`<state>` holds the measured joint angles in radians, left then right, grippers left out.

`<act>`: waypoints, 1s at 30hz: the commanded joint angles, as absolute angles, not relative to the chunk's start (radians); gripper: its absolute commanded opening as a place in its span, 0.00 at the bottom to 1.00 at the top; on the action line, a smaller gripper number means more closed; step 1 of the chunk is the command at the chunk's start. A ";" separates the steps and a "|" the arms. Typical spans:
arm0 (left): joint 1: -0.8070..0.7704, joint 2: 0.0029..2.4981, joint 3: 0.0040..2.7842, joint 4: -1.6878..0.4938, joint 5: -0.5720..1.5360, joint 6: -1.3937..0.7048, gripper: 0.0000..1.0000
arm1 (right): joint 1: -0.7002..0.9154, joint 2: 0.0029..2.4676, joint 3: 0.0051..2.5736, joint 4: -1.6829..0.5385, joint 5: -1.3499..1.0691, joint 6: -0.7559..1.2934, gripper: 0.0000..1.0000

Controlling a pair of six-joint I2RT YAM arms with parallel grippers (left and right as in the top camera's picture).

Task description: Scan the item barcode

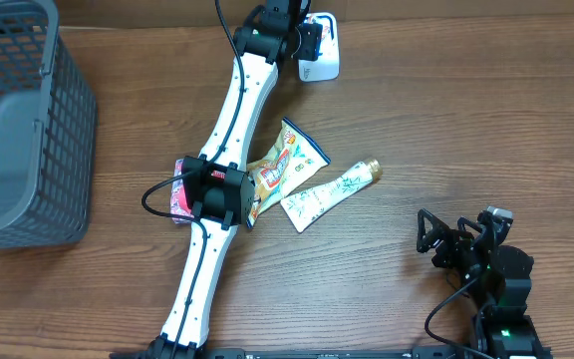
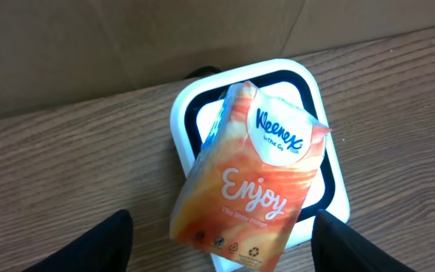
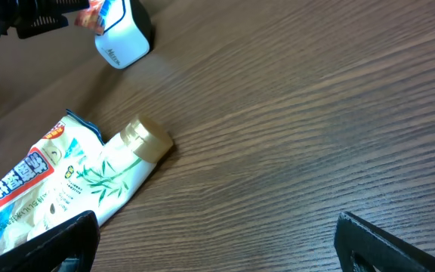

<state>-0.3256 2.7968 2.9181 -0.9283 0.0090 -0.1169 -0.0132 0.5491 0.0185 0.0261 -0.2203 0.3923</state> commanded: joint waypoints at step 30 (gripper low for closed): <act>-0.331 2.777 2.859 -0.895 0.031 -0.162 0.04 | -0.014 0.547 0.009 0.033 -0.211 0.394 1.00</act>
